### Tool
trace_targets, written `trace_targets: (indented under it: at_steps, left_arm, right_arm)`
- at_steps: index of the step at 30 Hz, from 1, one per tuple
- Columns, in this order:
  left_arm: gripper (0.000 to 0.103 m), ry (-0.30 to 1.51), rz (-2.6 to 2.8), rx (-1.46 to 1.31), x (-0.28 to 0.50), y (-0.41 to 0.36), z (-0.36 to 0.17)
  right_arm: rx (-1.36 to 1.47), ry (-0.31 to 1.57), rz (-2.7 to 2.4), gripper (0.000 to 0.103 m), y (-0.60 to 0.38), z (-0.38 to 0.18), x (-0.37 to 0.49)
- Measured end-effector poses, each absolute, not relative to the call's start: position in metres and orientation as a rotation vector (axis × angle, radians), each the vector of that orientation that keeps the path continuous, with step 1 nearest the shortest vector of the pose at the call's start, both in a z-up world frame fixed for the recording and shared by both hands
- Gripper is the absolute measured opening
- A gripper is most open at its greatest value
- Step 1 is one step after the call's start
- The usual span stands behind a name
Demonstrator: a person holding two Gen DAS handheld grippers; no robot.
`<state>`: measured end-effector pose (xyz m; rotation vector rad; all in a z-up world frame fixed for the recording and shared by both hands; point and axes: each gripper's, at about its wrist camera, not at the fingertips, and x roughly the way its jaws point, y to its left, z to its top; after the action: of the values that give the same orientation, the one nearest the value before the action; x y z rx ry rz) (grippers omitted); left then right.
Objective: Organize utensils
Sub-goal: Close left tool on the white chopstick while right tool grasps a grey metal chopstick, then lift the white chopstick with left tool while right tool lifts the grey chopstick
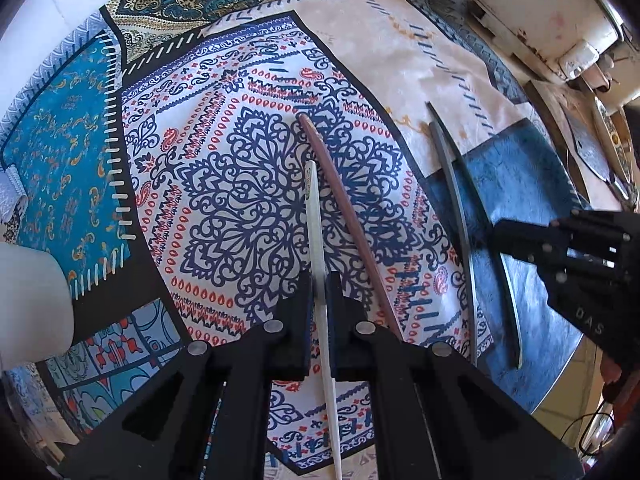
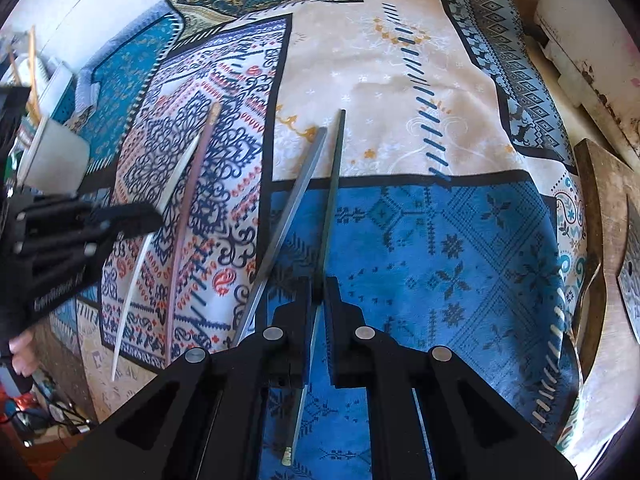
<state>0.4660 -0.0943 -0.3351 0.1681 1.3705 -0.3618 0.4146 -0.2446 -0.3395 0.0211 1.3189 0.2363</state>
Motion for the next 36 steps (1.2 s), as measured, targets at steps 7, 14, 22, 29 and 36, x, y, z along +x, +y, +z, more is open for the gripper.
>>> trace_targets:
  at_steps: [7, 14, 22, 29, 36]
  left_arm:
    - [0.005, 1.347, -0.383, 0.254, 0.465, -0.108, -0.336]
    - [0.004, 1.317, -0.352, 0.258, 0.458, -0.105, -0.327]
    - [0.004, 1.165, -0.308, 0.279, 0.442, -0.097, -0.283]
    - [0.004, 1.061, -0.271, 0.224, 0.43, -0.07, -0.245]
    - [0.003, 0.977, -0.232, 0.122, 0.417, -0.034, -0.204]
  right_arm:
    - [-0.016, 1.309, 0.233, 0.007, -0.229, -0.341, 0.426]
    - [0.064, 1.299, 0.227, 0.005, -0.23, -0.333, 0.433]
    - [0.073, 1.22, 0.241, 0.005, -0.233, -0.302, 0.425]
    - [0.058, 1.117, 0.282, 0.004, -0.211, -0.266, 0.425]
    - [0.018, 1.031, 0.348, 0.001, -0.185, -0.23, 0.423]
